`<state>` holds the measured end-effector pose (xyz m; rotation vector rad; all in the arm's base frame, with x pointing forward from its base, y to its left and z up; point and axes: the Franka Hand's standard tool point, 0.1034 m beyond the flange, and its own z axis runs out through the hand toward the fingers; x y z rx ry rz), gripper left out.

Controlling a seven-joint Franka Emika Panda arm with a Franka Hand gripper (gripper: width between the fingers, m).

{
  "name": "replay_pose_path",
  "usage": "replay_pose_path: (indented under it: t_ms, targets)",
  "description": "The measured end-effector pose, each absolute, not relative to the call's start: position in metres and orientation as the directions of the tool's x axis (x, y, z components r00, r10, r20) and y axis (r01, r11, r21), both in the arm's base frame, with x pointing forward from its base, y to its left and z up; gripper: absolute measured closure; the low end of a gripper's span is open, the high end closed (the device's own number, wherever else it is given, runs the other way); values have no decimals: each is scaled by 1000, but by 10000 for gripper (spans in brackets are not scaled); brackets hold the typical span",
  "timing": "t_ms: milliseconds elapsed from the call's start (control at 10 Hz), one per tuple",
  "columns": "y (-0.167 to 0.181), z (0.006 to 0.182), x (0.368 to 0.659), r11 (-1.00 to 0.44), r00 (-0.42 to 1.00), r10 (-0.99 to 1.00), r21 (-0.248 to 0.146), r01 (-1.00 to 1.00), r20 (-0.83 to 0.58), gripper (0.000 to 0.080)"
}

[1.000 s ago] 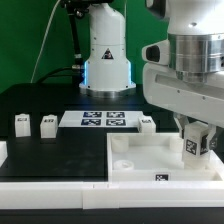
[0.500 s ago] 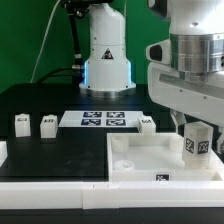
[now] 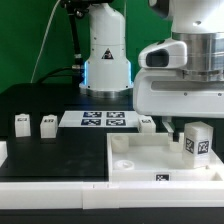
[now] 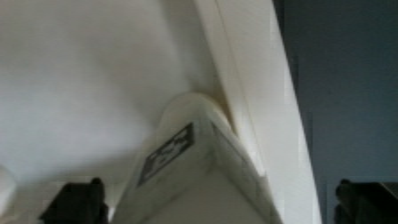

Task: Assemble one leg

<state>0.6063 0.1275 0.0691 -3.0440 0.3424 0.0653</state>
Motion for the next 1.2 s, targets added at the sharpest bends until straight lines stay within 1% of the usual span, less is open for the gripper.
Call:
replay_pose_path:
  t_ms: [200,400,500,600,700,1000,1100,1200]
  targets:
    - [128,70,606,-997,999,3,-81,0,-38,150]
    - [125,70,606,-988,991,131,-80,129,-27,150]
    - [125,70,606,-990,992,119,-80,116,-28,262]
    - [125,70,606,-990,993,119,-80,116,-28,399]
    - [123,69,606,-990,993,118,-77,116,-29,505]
    - [122,69,606,-994,996,79,-75,77,-32,505]
    - [121,70,606,-994,997,-69,-80,-72,-40,505]
    - [118,70,606,-958,960,-272,-81,-276,-57,505]
